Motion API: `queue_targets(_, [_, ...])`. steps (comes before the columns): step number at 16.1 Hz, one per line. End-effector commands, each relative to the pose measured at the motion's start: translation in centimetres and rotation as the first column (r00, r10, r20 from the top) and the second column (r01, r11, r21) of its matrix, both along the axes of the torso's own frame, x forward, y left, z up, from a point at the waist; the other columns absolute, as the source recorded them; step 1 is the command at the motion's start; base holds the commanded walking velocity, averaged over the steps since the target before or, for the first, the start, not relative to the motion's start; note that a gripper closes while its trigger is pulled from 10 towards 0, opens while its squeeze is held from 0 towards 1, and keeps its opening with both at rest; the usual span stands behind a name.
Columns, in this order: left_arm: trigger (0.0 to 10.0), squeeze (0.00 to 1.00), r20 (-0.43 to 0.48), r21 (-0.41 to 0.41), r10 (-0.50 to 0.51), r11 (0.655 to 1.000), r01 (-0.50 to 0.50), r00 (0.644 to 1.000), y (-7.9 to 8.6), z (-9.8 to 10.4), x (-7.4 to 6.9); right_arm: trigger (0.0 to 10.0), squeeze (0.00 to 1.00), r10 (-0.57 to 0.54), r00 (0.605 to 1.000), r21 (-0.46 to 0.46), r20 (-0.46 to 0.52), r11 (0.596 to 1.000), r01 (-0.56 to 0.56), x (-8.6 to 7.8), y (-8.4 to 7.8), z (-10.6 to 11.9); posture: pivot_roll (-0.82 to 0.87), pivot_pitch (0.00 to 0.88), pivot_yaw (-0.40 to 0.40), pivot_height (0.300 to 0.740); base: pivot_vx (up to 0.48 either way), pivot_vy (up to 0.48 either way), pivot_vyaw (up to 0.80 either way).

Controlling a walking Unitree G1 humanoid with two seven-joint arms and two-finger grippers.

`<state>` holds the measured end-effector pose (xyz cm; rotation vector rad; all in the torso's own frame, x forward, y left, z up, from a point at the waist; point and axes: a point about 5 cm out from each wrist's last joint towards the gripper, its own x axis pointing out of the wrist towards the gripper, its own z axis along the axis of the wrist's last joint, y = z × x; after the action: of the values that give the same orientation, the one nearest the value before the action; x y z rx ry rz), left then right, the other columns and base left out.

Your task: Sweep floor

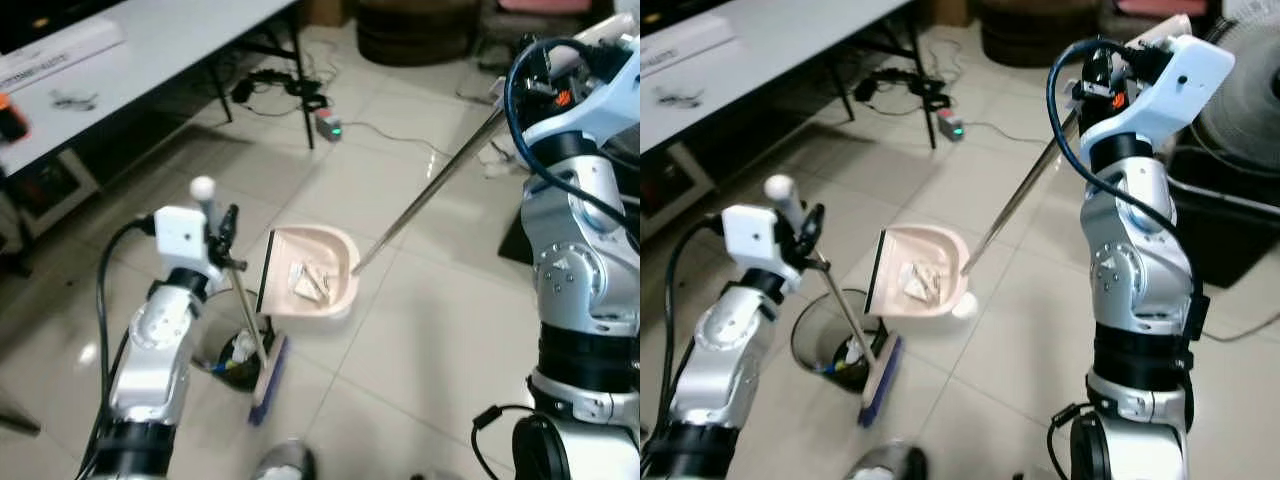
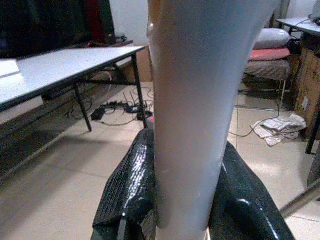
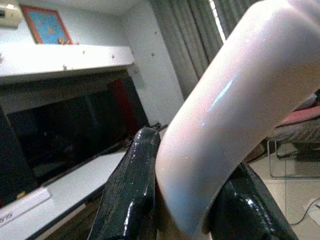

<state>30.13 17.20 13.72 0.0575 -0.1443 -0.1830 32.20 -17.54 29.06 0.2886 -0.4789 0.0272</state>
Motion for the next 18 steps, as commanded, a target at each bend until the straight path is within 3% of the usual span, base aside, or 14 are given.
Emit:
queue_targets(1, [10.0, 0.0, 0.025, 0.037, 0.028, 0.999, -0.028, 0.999, 0.6, 0.4, -0.2, 10.0, 0.0, 0.015, 0.999, 0.001, 0.034, 1.0, -0.015, -0.3, 0.4, 0.6, -0.03, 0.04, 0.102, 0.74, 0.255, 0.0, 0.79])
queue_targets(8, [10.0, 0.0, 0.018, 0.038, 0.003, 0.999, -0.003, 1.0, 0.1, 0.5, -0.4, 10.0, 0.0, -0.026, 1.0, -0.023, 0.015, 0.999, 0.026, -0.3, -0.1, -0.3, -0.03, 0.027, 0.104, 0.74, 0.392, 0.0, 0.79])
queue_targets(12, [10.0, 0.0, -0.047, 0.05, -0.047, 0.998, 0.049, 0.998, -0.3, -0.5, -0.7, 10.0, 0.0, -0.058, 0.998, -0.004, 0.014, 0.998, 0.058, -0.4, -0.6, -0.4, -0.03, 0.025, 0.104, 0.74, 0.416, 0.0, 0.0])
queue_targets(18, [10.0, 0.0, -0.06, 0.052, -0.04, 0.998, 0.044, 0.997, 0.1, -0.8, -0.8, 10.0, 0.0, -0.073, 0.997, 0.004, 0.019, 0.997, 0.073, -0.4, -0.8, -0.5, -0.03, 0.026, 0.104, 0.74, 0.409, 0.0, 0.0])
